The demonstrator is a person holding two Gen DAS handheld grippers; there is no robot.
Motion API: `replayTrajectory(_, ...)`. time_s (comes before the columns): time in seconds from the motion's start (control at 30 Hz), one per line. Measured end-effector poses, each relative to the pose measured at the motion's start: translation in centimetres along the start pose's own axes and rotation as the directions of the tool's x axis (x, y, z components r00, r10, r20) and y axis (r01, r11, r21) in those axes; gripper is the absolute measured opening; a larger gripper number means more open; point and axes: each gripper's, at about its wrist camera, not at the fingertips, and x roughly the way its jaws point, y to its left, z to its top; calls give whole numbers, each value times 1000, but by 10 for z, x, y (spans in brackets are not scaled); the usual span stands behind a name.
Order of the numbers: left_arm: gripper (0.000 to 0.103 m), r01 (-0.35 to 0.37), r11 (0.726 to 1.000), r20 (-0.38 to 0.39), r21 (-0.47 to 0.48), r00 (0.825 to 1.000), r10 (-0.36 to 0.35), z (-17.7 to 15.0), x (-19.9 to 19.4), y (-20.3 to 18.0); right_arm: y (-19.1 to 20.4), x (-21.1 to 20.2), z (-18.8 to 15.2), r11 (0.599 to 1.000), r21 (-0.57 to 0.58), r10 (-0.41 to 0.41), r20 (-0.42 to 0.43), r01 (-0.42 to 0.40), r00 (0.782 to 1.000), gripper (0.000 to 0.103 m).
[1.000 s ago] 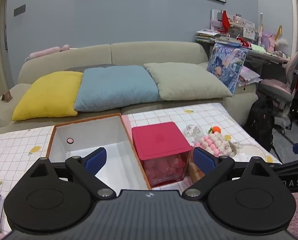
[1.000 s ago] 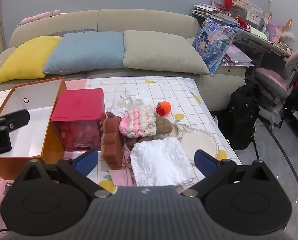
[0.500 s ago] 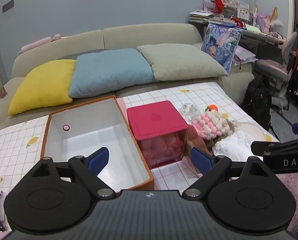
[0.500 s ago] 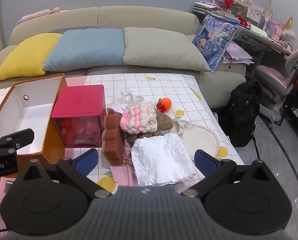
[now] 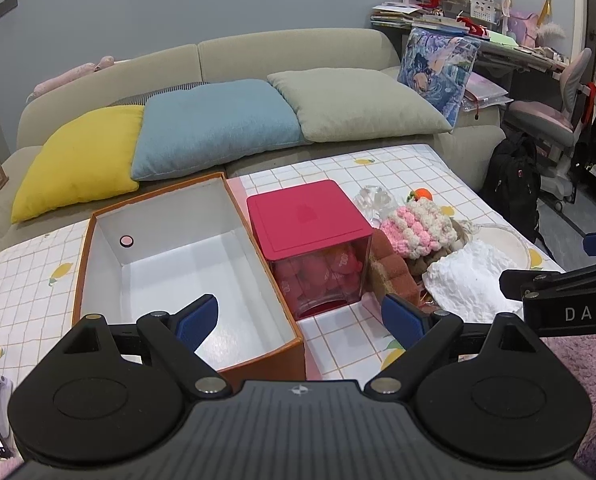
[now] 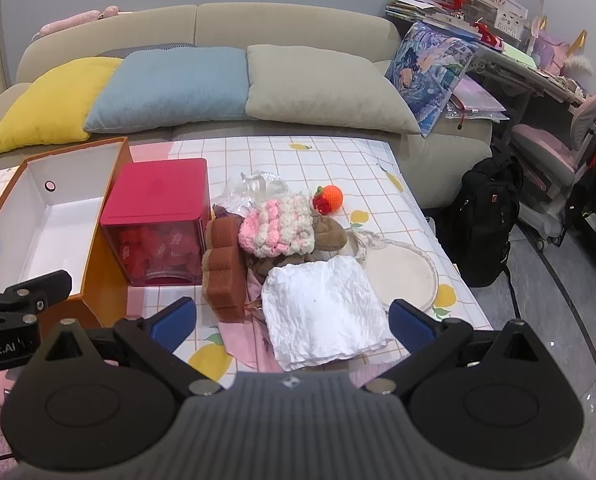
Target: Organize soft objects
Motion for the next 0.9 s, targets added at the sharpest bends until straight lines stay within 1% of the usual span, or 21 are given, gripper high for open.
replayTrajectory(0.43, 103, 4, 1000, -26, -3, 1000, -4, 0, 3, 3, 3, 2, 1, 1000, -13, 2, -16, -2, 1000, 100)
replayTrajectory(0.9, 103, 1, 1000, -28, -5, 1000, -1, -1, 4, 3, 6, 3, 1, 1000, -17, 4, -16, -4, 1000, 100)
